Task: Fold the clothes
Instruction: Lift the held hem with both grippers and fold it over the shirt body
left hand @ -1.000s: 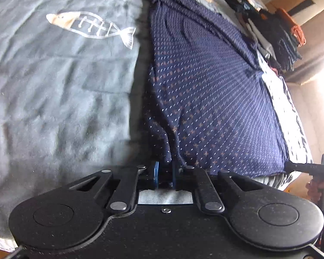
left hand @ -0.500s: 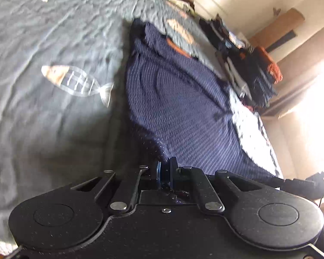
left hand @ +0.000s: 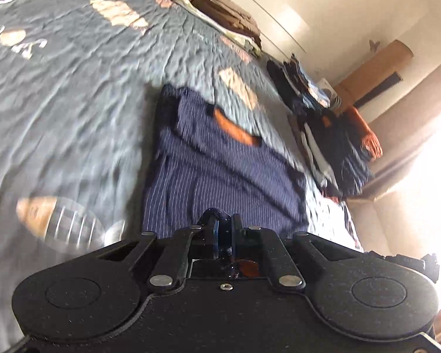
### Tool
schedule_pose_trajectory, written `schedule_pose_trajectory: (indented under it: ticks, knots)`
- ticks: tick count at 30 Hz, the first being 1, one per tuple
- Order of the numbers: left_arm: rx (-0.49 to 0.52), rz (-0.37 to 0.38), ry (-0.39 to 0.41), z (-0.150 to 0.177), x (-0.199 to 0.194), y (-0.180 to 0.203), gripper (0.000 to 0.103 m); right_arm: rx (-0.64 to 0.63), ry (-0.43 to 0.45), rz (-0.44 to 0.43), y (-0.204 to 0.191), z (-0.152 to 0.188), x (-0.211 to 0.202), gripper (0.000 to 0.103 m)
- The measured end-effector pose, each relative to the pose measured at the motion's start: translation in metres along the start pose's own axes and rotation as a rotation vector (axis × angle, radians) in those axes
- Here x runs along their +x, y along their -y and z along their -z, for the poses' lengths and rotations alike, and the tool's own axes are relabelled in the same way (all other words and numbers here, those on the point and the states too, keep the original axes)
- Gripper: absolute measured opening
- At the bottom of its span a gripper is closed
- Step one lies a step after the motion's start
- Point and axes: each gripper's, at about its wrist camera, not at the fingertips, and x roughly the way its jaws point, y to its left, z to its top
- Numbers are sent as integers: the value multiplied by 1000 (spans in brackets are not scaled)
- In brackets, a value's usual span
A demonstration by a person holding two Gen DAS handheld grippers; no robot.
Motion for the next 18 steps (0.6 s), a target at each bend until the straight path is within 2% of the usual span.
schedule_pose_trajectory:
  ticks: [10, 18]
  knots:
    - [62, -38, 20, -116, 93, 8, 8, 27, 72, 25, -15, -117, 80, 6]
    - [120, -66, 13, -178, 170, -1, 8, 21, 85, 63, -12, -190, 167, 6]
